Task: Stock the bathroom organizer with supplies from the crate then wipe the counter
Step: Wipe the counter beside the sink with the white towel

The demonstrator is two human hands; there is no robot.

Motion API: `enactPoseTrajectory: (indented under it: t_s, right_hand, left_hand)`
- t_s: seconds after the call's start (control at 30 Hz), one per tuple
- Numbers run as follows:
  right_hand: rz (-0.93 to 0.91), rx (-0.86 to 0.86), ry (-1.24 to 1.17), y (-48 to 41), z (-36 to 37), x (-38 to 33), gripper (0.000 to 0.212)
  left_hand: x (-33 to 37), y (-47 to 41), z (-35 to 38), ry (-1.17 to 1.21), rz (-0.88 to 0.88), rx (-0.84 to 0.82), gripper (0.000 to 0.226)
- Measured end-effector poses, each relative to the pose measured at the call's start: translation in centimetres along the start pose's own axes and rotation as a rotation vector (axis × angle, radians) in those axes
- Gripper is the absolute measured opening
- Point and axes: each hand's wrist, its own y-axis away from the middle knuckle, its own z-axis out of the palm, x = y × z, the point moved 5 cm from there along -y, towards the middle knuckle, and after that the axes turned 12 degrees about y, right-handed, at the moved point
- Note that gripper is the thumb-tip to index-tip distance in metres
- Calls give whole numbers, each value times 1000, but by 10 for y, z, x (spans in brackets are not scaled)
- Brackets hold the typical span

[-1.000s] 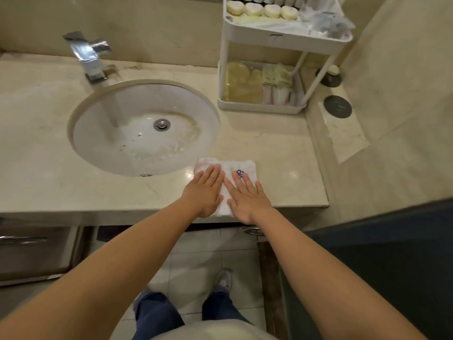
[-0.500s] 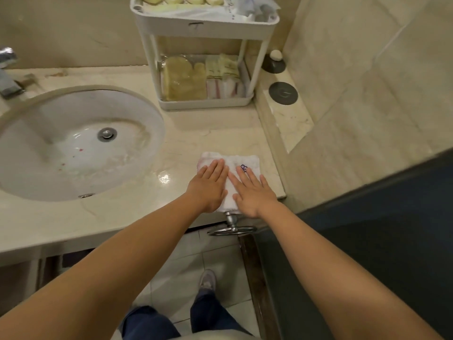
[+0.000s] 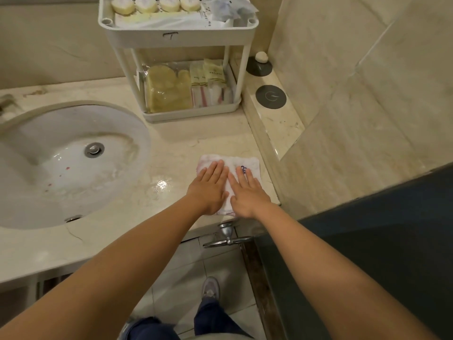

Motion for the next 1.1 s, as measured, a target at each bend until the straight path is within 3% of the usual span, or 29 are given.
enactPoseTrajectory:
  t_s: [0.43,0.83,1.1]
  right_hand:
    - [-22,-22,85,-44,-37,33,66]
    - [2,4,98,-59,-43,38,64]
    - [80,12,52,-45,-39,30,80]
  left_hand:
    - [4,-50,-20,119,-131,11,69]
    - [-2,-63,-34,103,-112,-5,72]
    - [-1,-47,-34,48,-88,65,69]
